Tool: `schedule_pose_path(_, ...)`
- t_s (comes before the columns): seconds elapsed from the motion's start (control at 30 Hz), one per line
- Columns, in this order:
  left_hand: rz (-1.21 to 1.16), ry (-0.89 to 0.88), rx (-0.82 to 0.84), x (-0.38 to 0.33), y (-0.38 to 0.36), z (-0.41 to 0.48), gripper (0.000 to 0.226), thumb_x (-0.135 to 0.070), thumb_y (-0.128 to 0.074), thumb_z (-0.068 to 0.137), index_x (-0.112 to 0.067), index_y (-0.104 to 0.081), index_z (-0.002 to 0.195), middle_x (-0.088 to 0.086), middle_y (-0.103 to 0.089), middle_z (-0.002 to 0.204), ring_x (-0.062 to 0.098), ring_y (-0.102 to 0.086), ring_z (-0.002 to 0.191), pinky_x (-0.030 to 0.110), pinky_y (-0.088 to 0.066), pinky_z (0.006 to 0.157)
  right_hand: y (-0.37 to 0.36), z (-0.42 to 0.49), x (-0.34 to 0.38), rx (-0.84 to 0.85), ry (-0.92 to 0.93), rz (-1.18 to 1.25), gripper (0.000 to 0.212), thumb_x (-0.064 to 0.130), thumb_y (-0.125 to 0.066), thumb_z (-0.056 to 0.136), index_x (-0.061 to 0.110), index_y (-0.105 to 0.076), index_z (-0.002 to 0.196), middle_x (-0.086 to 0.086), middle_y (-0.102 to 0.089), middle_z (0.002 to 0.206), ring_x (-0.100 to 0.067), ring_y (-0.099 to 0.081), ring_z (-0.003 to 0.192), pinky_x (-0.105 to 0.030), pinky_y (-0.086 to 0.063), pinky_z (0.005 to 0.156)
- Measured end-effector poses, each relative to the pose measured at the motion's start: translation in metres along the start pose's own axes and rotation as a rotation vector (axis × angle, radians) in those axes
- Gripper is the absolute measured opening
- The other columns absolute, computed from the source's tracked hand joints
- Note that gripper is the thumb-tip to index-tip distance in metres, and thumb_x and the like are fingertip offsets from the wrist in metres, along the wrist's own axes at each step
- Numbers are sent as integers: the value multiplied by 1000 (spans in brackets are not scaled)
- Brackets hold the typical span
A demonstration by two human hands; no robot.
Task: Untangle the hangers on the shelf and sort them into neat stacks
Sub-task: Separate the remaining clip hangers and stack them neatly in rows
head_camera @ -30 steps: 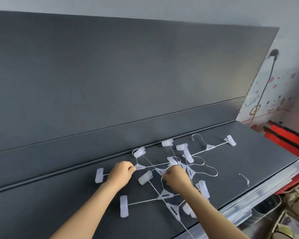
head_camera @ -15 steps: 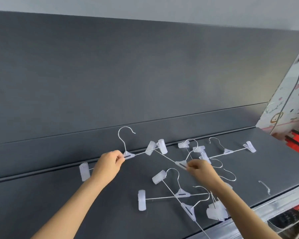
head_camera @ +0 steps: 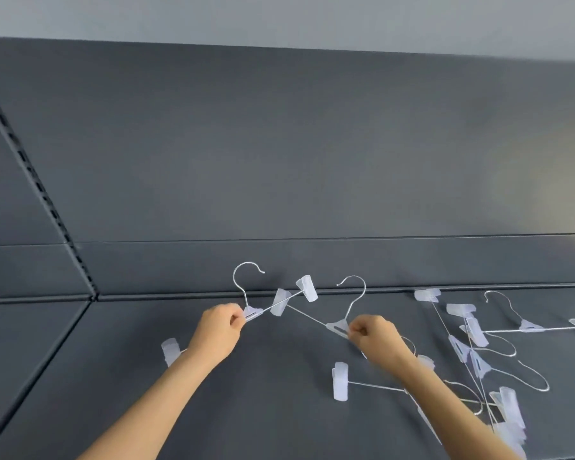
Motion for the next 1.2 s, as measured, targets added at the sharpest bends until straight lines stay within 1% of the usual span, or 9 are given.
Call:
schedule_pose_path(0.27, -54, 48, -29, 30, 29, -7, 31, -19, -53, 88, -20, -52, 57, -6, -49, 56, 11, -41, 54, 26, -32, 55, -23, 0, 25, 131, 63, -76, 13, 23, -56, 84, 17, -54, 72, 7, -50, 63, -13, -44, 60, -25, -36, 57)
schedule_pose_path(0.4, -67, 34, -43, 30, 36, -9, 30, -18, -53, 90, -20, -51, 59, -5, -44, 53, 12, -35, 51, 22, -28, 50, -50, -9, 47, 245, 99, -101, 23, 22, -58, 83, 20, -51, 61, 5, -46, 59, -13, -40, 57, -24, -32, 54)
schedule_pose_path(0.6, -104, 66, -67, 41, 47, -12, 29, -17, -56, 89, -18, -53, 60, 1, -53, 60, 17, -43, 58, 16, -31, 50, -109, -15, 86, 270, 191, -102, 27, 22, -53, 85, -4, -57, 81, -7, -46, 69, -21, -37, 65, -29, -32, 55)
schedule_pose_path(0.8, -79, 106, -81, 65, 70, -28, 12, -11, -56, 87, -15, -63, 78, 11, -68, 83, 20, -54, 75, 18, -37, 59, -160, -17, 125, 279, 271, -112, 23, 16, -45, 87, 8, -48, 66, -8, -47, 72, -25, -39, 68, -29, -33, 58)
schedule_pose_path(0.9, -57, 97, -71, 73, 76, -34, 14, -11, -55, 88, -13, -63, 77, 10, -66, 76, 18, -51, 69, 21, -35, 56, -146, -16, 130, 182, 321, -100, 38, 13, -45, 87, 17, -30, 52, -1, -35, 64, -19, -36, 63, -21, -26, 49)
schedule_pose_path(1.0, -85, 71, -44, 66, 76, -37, 27, -12, -54, 89, -23, -55, 64, -8, -51, 58, 9, -42, 57, 17, -32, 53, -113, -14, 126, 79, 245, 103, 27, 11, -49, 84, -2, -43, 61, -11, -38, 60, -25, -33, 57, -31, -30, 52)
schedule_pose_path(1.07, -125, 27, -35, 51, 75, -36, 30, -14, -53, 90, -22, -52, 60, -11, -44, 50, 6, -36, 52, 15, -29, 51, -88, -11, 121, 16, 167, 284, 25, 14, -54, 86, -11, -57, 87, -26, -60, 80, -41, -52, 75, -40, -45, 65)
schedule_pose_path(1.13, -228, -17, -20, 32, 74, -35, 34, -13, -53, 89, -19, -47, 56, -10, -37, 44, 7, -31, 48, 17, -25, 50, -81, -15, 122, 114, 133, 469, 22, 23, -57, 88, 4, -66, 94, -14, -68, 99, -30, -61, 98, -36, -50, 79)
schedule_pose_path(1.2, -339, -66, 43, 9, 66, -32, 40, -12, -53, 89, -21, -40, 51, -8, -29, 47, 8, -24, 49, 23, -21, 54, -82, -25, 134, 246, 135, 623, 10, 29, -54, 90, 27, -63, 93, 4, -66, 102, -13, -61, 102, -25, -49, 78)
Point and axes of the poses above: each hand's wrist, its own z-axis towards the middle knuckle, its own y-axis out of the back of the hand, x = y × z, the point moved 9 cm from there along z, towards the middle knuckle
